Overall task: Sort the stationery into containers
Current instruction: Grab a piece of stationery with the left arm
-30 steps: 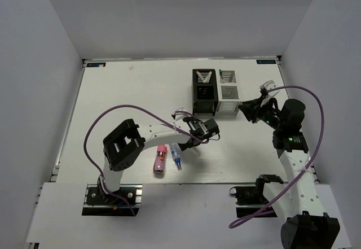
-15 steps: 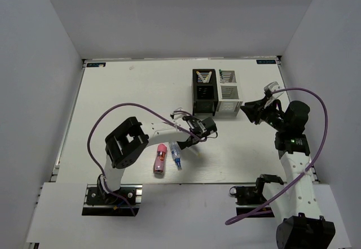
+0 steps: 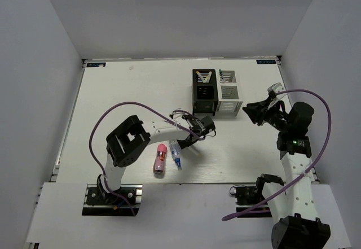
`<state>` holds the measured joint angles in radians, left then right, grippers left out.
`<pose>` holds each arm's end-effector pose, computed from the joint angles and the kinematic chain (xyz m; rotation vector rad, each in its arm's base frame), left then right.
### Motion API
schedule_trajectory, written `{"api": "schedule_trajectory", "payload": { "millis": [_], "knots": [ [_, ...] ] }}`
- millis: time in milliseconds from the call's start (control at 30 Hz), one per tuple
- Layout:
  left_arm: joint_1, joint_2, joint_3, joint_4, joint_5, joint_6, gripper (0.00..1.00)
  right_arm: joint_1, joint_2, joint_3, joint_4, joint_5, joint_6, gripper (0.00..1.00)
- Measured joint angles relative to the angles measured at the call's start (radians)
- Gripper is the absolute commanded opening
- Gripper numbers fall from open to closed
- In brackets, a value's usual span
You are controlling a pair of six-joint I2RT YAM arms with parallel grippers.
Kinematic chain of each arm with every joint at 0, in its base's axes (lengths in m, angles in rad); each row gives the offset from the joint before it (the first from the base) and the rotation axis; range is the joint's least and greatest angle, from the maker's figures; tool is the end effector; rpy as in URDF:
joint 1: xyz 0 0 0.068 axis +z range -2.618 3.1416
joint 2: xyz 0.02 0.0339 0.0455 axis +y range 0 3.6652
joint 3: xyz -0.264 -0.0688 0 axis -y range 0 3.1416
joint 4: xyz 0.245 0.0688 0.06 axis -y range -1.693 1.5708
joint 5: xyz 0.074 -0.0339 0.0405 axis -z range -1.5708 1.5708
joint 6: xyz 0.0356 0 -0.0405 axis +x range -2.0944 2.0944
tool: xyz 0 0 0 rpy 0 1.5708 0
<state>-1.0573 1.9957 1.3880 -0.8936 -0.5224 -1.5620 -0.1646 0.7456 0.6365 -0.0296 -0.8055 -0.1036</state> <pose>0.1980 -0.3149 0.1588 -0.6772 2.5290 0.0928 0.1757 -0.0032 0.3119 -0.5387 1.6015 0.4846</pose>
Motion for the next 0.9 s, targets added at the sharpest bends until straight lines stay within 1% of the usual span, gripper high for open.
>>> {"api": "schedule_trajectory", "payload": {
  "millis": [167,367,467,500,567,600,700,733,767,800,900],
  "knots": [
    [0.000,0.019,0.023,-0.023,0.002,0.016,0.51,-0.020,-0.001,-0.010,-0.002,-0.029,0.005,0.34],
    [0.000,0.067,0.092,-0.092,0.004,0.040,0.51,-0.046,-0.001,-0.012,-0.006,-0.067,0.020,0.34],
    [0.000,0.076,0.105,-0.101,0.008,0.043,0.45,-0.058,-0.001,-0.013,-0.006,-0.086,0.027,0.34],
    [0.000,0.077,0.107,-0.098,0.010,0.043,0.40,-0.062,-0.001,-0.013,-0.006,-0.091,0.028,0.34],
    [0.000,0.077,0.106,-0.088,0.014,0.046,0.35,-0.070,-0.001,-0.013,-0.006,-0.101,0.031,0.34],
    [0.000,0.077,0.105,-0.084,0.015,0.050,0.29,-0.074,-0.001,-0.013,-0.006,-0.107,0.031,0.34],
    [-0.001,0.072,0.096,-0.070,0.015,0.059,0.22,-0.086,-0.001,-0.013,-0.007,-0.123,0.031,0.34],
    [-0.002,0.071,0.095,-0.067,0.015,0.062,0.16,-0.090,-0.001,-0.013,-0.007,-0.127,0.031,0.34],
    [-0.003,0.071,0.093,-0.066,0.014,0.063,0.14,-0.094,-0.001,-0.013,-0.007,-0.132,0.031,0.34],
    [-0.004,0.070,0.092,-0.064,0.013,0.066,0.07,-0.099,-0.001,-0.013,-0.007,-0.138,0.031,0.34],
    [-0.005,0.069,0.093,-0.060,0.012,0.089,0.00,-0.108,-0.001,-0.013,-0.007,-0.150,0.034,0.34]
  ]
}}
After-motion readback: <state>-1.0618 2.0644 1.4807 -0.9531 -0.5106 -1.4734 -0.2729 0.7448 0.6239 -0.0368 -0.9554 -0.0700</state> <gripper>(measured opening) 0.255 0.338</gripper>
